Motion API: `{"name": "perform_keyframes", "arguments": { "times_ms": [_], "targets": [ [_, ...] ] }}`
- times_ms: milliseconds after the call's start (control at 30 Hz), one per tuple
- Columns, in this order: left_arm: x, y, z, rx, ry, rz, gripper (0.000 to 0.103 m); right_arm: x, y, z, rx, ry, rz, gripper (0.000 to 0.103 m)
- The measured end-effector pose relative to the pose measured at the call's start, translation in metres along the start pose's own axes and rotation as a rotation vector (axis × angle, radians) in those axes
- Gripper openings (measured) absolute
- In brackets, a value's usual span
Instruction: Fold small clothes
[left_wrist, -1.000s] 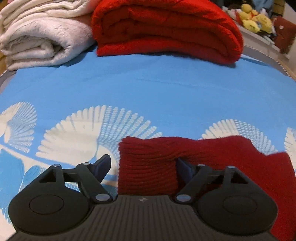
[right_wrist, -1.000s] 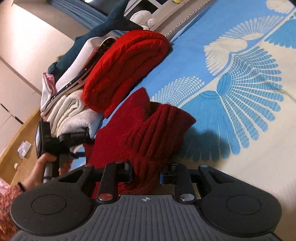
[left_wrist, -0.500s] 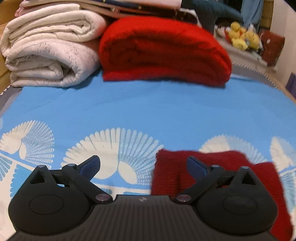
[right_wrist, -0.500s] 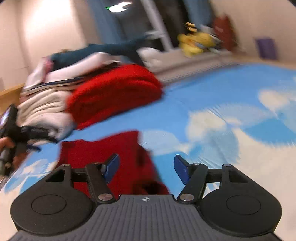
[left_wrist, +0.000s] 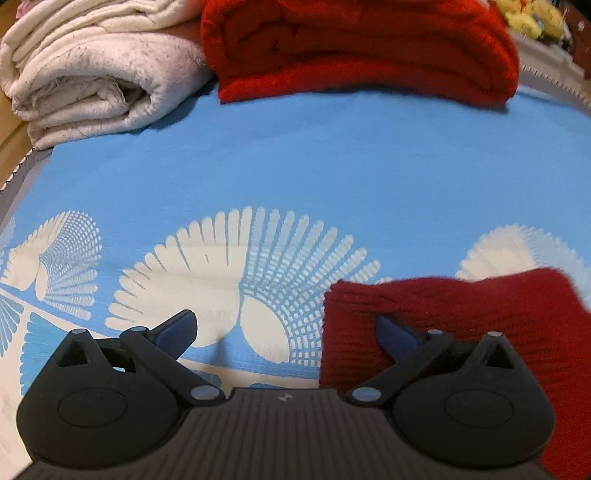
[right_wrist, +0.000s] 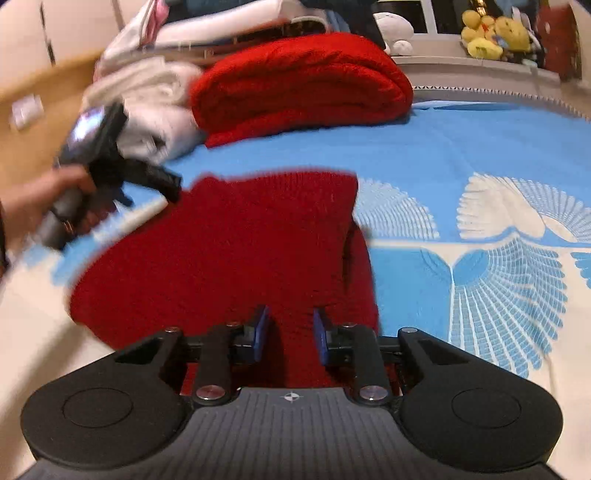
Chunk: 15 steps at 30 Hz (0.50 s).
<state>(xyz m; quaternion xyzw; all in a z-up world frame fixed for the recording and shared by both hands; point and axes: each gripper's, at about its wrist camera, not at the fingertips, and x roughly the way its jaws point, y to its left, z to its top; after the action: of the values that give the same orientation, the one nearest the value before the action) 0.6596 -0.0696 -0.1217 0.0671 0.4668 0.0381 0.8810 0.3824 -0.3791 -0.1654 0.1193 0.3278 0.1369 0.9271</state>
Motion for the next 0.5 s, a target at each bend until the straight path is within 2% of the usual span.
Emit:
{"name": "perform_keyframes", "arguments": {
  "times_ms": [67,133,200,233,300,367,400,500],
  "targets": [
    [-0.023,0.01,-0.001,-0.002,-0.04,-0.03,0.103,-0.007,0.001,0.023,-0.014,-0.083,-0.011,0.03],
    [-0.044,0.014,-0.012,0.024,-0.058,-0.07,0.103,0.007,0.001,0.051,-0.025,-0.116,-0.059,0.03],
    [-0.053,0.011,-0.032,0.063,-0.037,-0.098,0.103,0.041,-0.004,0.073,0.012,-0.06,-0.096,0.03],
    [-0.051,0.009,-0.045,0.089,-0.011,-0.097,0.103,0.063,-0.006,0.076,0.022,-0.003,-0.134,0.03],
    [-0.046,0.005,-0.071,0.138,0.018,-0.07,0.103,0.107,-0.015,0.068,0.055,0.134,-0.223,0.037],
    [-0.055,0.01,-0.094,0.124,-0.003,-0.063,0.103,0.101,-0.017,0.063,0.108,0.086,-0.234,0.039],
    [-0.065,0.015,-0.104,0.103,-0.014,-0.065,0.103,0.087,-0.016,0.064,0.139,0.067,-0.231,0.04],
    [-0.117,0.032,-0.137,0.077,-0.074,-0.085,0.103,0.025,0.0,0.061,0.181,-0.012,-0.226,0.053]
  ]
}}
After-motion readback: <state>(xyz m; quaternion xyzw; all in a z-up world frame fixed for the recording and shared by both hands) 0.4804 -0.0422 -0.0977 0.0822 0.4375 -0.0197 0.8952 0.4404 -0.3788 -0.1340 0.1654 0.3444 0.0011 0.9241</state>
